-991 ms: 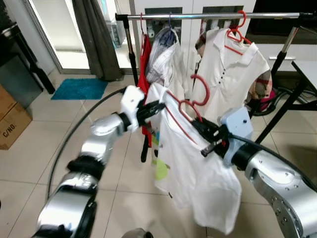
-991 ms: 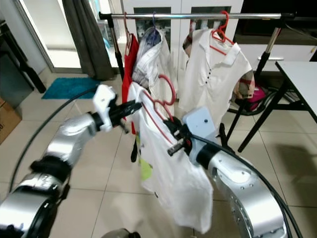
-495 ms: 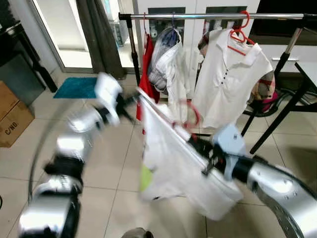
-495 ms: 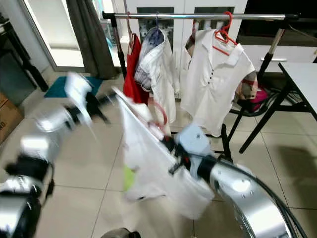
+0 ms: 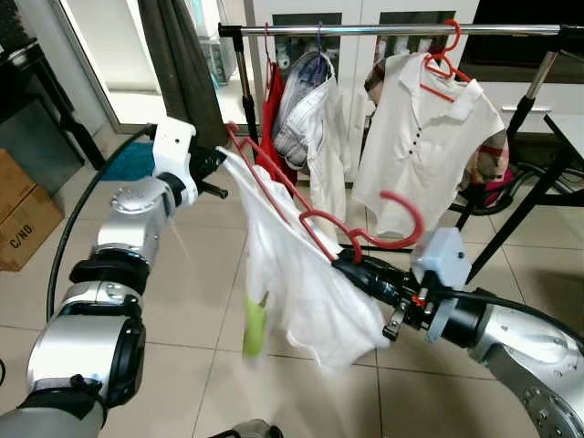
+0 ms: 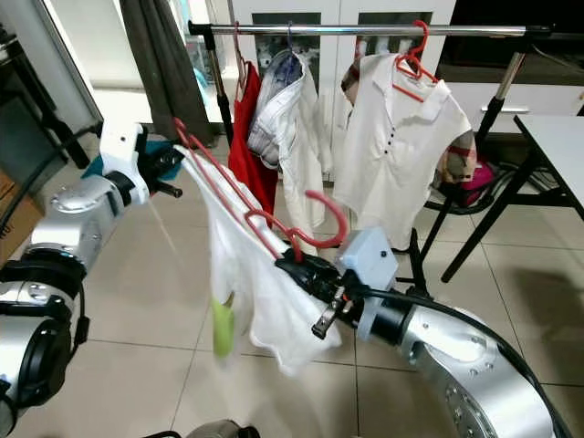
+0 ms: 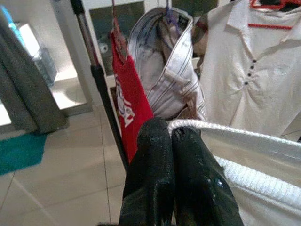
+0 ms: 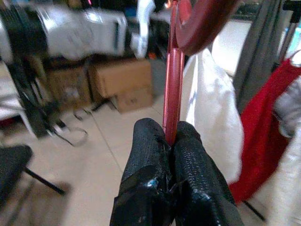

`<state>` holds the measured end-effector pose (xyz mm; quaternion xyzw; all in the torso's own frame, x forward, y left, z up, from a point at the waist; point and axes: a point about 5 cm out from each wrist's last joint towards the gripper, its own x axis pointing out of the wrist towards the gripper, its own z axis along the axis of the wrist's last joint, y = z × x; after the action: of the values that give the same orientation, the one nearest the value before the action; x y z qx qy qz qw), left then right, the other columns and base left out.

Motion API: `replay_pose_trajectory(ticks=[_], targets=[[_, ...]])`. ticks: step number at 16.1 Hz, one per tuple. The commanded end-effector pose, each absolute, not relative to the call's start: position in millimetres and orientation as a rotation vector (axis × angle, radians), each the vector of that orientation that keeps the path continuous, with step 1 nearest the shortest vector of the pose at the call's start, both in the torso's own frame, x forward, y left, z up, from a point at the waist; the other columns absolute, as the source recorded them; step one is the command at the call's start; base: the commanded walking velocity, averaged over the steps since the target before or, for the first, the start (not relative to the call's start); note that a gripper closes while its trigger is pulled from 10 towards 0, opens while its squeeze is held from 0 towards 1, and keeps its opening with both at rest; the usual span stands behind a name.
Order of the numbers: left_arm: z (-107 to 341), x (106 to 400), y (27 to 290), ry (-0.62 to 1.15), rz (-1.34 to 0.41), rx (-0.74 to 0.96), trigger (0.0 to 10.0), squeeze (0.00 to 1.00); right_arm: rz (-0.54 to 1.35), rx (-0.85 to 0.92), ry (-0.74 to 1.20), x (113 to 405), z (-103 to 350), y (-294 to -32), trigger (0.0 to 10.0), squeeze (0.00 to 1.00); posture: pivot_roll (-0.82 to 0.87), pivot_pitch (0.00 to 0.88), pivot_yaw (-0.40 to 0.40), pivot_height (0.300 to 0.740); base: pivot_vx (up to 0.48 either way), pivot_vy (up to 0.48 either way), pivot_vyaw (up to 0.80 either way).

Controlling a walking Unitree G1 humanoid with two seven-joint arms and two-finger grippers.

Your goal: Hang hanger

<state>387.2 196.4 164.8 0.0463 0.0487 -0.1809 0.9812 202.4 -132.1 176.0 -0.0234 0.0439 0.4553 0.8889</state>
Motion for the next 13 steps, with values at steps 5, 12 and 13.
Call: replay_pose_trajectory(ticks=[5, 12, 13], targets=[[146.4, 359.8, 149.5, 0.086, -0.768, 0.060, 0.0, 0.00, 0.509, 0.114, -0.006, 238.3, 182.8, -148.1, 0.0, 0.00, -0.02, 0.000, 0.111, 0.740, 0.000, 0.000, 0.00], [137.9, 293.2, 123.1, 0.124, -1.046, -0.028, 0.0, 0.00, 0.116, 0.354, -0.029, 273.0, 161.3, -157.7, 0.0, 0.00, 0.03, 0.000, 0.072, 0.740, 0.000, 0.000, 0.00], [138.7, 291.9, 126.2, 0.121, -0.998, -0.030, 0.0, 0.00, 0.096, 0.337, -0.018, 275.9, 159.1, -157.7, 0.0, 0.00, 0.03, 0.000, 0.069, 0.740, 0.000, 0.000, 0.00]])
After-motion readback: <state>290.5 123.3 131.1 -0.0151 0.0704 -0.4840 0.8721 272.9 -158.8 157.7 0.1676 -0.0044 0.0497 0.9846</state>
